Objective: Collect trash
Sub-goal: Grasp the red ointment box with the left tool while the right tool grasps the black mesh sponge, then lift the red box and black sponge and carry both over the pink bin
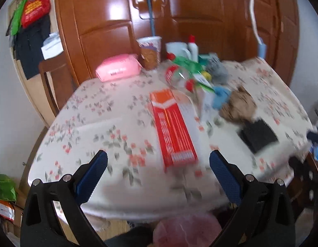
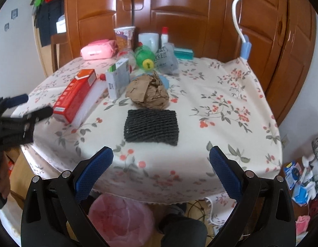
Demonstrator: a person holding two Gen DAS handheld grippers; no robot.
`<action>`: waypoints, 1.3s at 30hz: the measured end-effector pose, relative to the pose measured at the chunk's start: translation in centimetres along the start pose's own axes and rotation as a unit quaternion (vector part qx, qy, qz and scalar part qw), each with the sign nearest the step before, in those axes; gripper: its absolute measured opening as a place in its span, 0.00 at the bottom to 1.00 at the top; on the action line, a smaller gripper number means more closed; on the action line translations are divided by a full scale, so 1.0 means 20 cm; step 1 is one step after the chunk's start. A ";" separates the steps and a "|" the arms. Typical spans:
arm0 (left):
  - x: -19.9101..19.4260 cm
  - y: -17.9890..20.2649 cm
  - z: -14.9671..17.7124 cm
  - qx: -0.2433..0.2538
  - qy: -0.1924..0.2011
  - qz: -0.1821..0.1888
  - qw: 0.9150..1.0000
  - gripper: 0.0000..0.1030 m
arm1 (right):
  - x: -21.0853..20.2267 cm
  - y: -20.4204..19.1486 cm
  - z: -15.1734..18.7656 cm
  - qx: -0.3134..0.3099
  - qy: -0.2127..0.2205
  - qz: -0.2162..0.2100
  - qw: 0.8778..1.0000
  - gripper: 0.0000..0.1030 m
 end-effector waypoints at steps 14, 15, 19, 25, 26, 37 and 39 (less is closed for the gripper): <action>0.32 0.12 -0.12 0.016 -0.026 -0.001 1.000 0.69 | 0.25 0.05 -0.12 -0.011 -0.003 0.004 1.000 0.94; 0.32 0.11 -0.12 0.016 -0.027 -0.001 0.999 0.68 | 0.27 0.05 -0.13 -0.011 -0.005 0.007 1.000 0.94; 0.34 0.11 -0.11 0.016 -0.030 0.004 0.999 0.64 | 0.34 0.05 -0.14 -0.014 -0.011 0.009 1.000 0.93; 0.36 0.10 -0.10 0.010 -0.033 0.011 0.999 0.63 | 0.43 0.06 -0.12 -0.008 -0.022 -0.008 1.000 0.87; 0.36 0.10 -0.10 0.010 -0.032 0.012 0.999 0.63 | 0.43 0.06 -0.12 -0.008 -0.022 -0.015 1.000 0.83; 0.36 0.08 -0.10 0.002 -0.032 0.020 0.999 0.51 | 0.39 0.02 -0.12 0.002 -0.015 -0.071 0.997 0.22; 0.35 0.07 -0.10 -0.004 -0.031 0.029 0.999 0.46 | 0.38 0.02 -0.11 0.003 -0.014 -0.074 0.997 0.21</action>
Point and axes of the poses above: each gripper's, at about its wrist camera, not at the fingertips, and x roughly the way its jaws point, y to its right, z to its underside, the point moved 3 cm from there along x, roughly the way its jaws point, and after that the axes turned 12 degrees about -z, right-handed, at the moved point
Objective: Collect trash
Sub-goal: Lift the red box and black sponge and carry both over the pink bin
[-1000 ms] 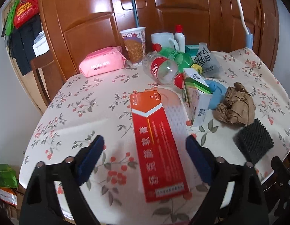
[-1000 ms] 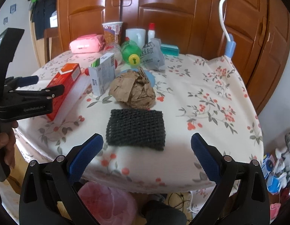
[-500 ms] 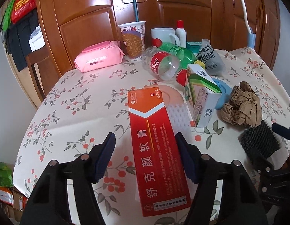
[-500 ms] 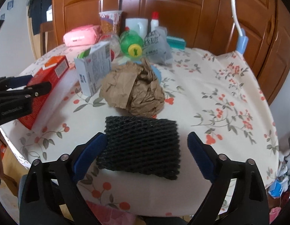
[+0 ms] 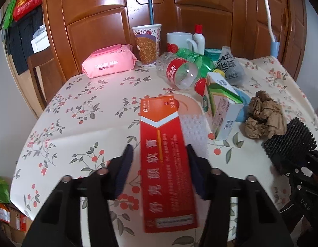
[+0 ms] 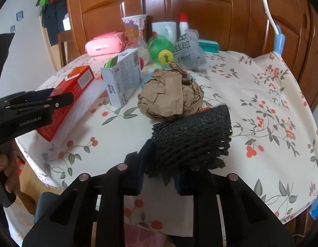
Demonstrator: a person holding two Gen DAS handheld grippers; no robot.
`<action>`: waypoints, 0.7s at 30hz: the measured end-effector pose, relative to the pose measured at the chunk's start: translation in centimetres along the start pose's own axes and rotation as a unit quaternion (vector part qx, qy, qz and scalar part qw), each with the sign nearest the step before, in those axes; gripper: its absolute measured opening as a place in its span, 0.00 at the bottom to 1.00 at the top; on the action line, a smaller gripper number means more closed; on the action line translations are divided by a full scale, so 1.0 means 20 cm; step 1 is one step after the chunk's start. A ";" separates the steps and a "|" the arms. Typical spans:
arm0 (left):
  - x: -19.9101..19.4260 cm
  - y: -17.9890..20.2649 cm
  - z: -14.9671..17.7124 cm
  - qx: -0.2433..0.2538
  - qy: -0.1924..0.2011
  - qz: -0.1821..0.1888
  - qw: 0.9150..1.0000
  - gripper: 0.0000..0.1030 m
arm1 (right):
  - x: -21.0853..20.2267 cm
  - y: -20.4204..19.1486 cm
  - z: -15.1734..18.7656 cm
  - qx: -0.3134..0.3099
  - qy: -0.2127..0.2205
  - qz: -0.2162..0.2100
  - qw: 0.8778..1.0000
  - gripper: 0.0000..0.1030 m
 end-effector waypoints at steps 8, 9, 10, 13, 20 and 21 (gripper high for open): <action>-0.03 -0.01 0.00 -0.007 0.018 0.018 1.000 0.41 | -0.05 0.01 0.02 -0.008 0.007 0.004 1.000 0.16; -0.03 -0.02 0.00 -0.009 0.017 0.019 1.000 0.41 | -0.05 0.01 0.02 -0.007 0.009 0.004 1.000 0.16; -0.03 -0.02 0.00 -0.010 0.017 0.020 1.000 0.41 | -0.05 0.01 0.02 -0.007 0.010 0.003 1.000 0.16; -0.05 -0.03 0.00 -0.011 0.019 0.021 1.000 0.41 | -0.08 0.01 0.01 -0.007 0.014 0.001 1.000 0.16; -0.20 -0.06 0.04 -0.009 0.038 0.020 0.999 0.41 | -0.17 -0.03 0.02 -0.010 0.021 -0.003 1.000 0.16; -0.23 -0.06 0.05 -0.007 0.041 0.021 0.999 0.41 | -0.19 -0.04 0.02 -0.011 0.022 -0.003 1.000 0.16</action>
Point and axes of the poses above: each gripper's, at about its wrist camera, not at the fingertips, and x roughly the way its jaws point, y to its right, z to its underside, the point moved 3 cm from there along x, roughly the way its jaws point, and after that the axes turned 12 degrees about -z, right-handed, at the moved point
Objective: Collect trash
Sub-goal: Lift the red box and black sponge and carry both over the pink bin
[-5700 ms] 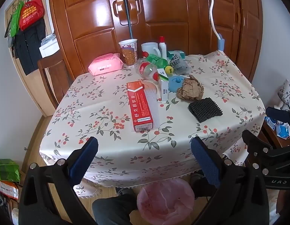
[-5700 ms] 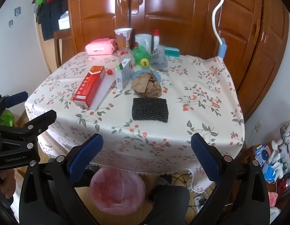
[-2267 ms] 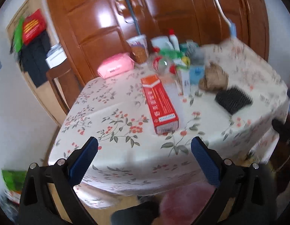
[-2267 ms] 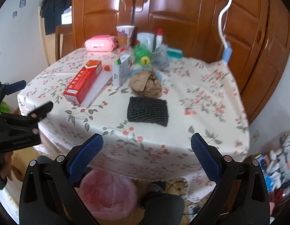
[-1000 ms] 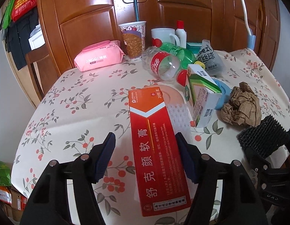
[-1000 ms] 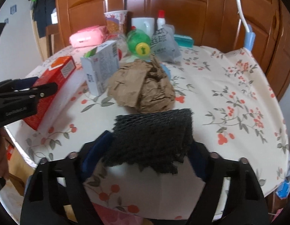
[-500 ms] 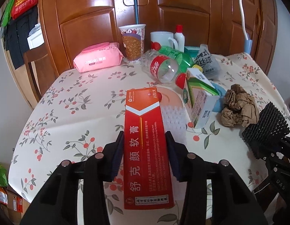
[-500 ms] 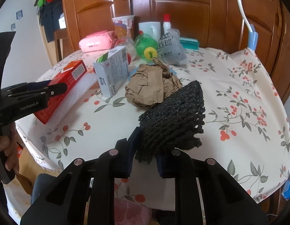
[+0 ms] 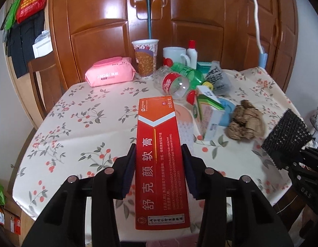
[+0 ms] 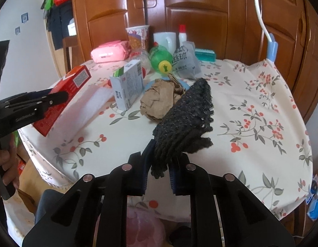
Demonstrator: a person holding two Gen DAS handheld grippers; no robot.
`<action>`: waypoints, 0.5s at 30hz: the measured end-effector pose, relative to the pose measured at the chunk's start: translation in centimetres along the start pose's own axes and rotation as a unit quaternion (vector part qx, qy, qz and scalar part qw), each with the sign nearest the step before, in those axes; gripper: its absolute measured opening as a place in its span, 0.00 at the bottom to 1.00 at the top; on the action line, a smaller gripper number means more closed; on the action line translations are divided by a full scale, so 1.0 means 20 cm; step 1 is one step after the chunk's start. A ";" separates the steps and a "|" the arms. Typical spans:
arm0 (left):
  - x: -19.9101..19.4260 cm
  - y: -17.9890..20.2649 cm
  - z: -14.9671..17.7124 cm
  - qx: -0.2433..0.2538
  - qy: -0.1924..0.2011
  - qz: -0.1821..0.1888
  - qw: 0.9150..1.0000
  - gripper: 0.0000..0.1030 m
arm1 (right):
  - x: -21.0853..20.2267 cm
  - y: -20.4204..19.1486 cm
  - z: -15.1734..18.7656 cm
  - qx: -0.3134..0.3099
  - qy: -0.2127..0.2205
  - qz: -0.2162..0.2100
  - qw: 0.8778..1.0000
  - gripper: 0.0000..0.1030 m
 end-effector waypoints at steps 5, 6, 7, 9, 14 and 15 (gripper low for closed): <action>-0.11 0.01 0.04 0.009 0.005 0.011 1.000 0.41 | -0.06 -0.02 0.02 0.004 0.000 0.000 1.000 0.16; -0.15 0.02 0.06 0.010 0.007 0.012 1.000 0.41 | -0.08 -0.02 0.03 0.006 0.002 -0.002 1.000 0.16; -0.17 0.02 0.07 0.011 0.008 0.015 1.000 0.41 | -0.09 -0.03 0.05 0.005 0.004 -0.005 1.000 0.16; -0.22 0.02 0.11 0.014 0.008 0.020 1.000 0.41 | -0.13 -0.07 0.07 0.002 0.004 -0.010 1.000 0.16; -0.35 0.05 0.21 0.028 0.008 0.031 0.999 0.41 | -0.20 -0.20 0.15 -0.014 0.003 -0.020 1.000 0.16; -0.37 0.06 0.24 0.031 0.007 0.033 0.999 0.41 | -0.21 -0.22 0.16 -0.016 0.001 -0.022 1.000 0.16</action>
Point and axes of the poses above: each gripper's, at about its wrist camera, not at the fingertips, and x roughly the way its jaws point, y to its right, z to its underside, the point moved 3 cm from there along x, roughly the way its jaws point, and after that the axes turned 12 degrees about -z, right-handed, at the moved point
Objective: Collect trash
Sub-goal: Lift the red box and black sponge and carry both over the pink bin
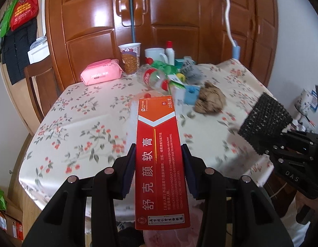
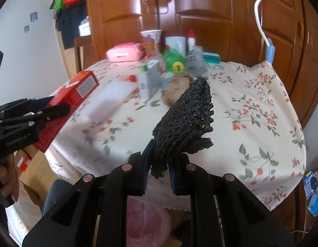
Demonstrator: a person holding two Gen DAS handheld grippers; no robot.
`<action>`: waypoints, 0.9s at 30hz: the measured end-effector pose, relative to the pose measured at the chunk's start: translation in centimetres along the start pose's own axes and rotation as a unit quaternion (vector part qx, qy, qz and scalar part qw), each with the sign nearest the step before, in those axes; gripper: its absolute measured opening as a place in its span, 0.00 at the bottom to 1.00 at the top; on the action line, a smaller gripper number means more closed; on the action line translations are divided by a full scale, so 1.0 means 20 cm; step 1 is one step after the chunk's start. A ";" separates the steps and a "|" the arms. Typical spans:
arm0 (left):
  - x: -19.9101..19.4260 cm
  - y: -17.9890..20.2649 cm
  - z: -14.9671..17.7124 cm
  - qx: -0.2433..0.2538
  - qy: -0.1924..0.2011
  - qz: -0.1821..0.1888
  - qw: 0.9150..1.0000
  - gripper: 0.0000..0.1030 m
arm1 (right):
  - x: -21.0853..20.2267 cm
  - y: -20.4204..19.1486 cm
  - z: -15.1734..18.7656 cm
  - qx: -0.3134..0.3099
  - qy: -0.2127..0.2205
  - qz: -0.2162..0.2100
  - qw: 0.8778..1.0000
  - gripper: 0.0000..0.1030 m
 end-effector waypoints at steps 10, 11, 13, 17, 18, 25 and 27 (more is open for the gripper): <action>-0.12 0.10 0.41 0.041 -0.050 0.009 0.998 0.41 | 0.05 -0.21 0.34 -0.009 -0.056 -0.031 0.998 0.16; -0.10 0.11 0.46 0.045 -0.059 0.010 0.997 0.41 | 0.08 -0.22 0.40 -0.006 -0.068 -0.037 0.997 0.16; -0.04 0.14 0.58 0.053 -0.085 0.012 0.995 0.41 | 0.16 -0.22 0.51 -0.002 -0.096 -0.045 0.994 0.16; 0.15 0.18 0.81 0.068 -0.143 0.011 0.987 0.41 | 0.37 -0.21 0.71 0.006 -0.151 -0.059 0.987 0.16; 0.23 0.19 0.89 0.070 -0.164 0.009 0.984 0.41 | 0.44 -0.20 0.78 0.010 -0.168 -0.060 0.984 0.16; 0.65 0.24 1.31 0.092 -0.274 -0.008 0.957 0.41 | 0.80 -0.15 1.07 0.031 -0.247 -0.075 0.966 0.16; 0.77 0.25 1.42 0.091 -0.306 -0.005 0.948 0.41 | 0.91 -0.14 1.14 0.035 -0.267 -0.079 0.960 0.16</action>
Point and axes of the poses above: each gripper's, at about its wrist camera, not at the fingertips, and x roughly the way its jaws point, y to its right, z to its underside, the point moved 3 cm from there along x, roughly the way its jaws point, and after that the axes turned 12 degrees about -z, right-handed, at the moved point
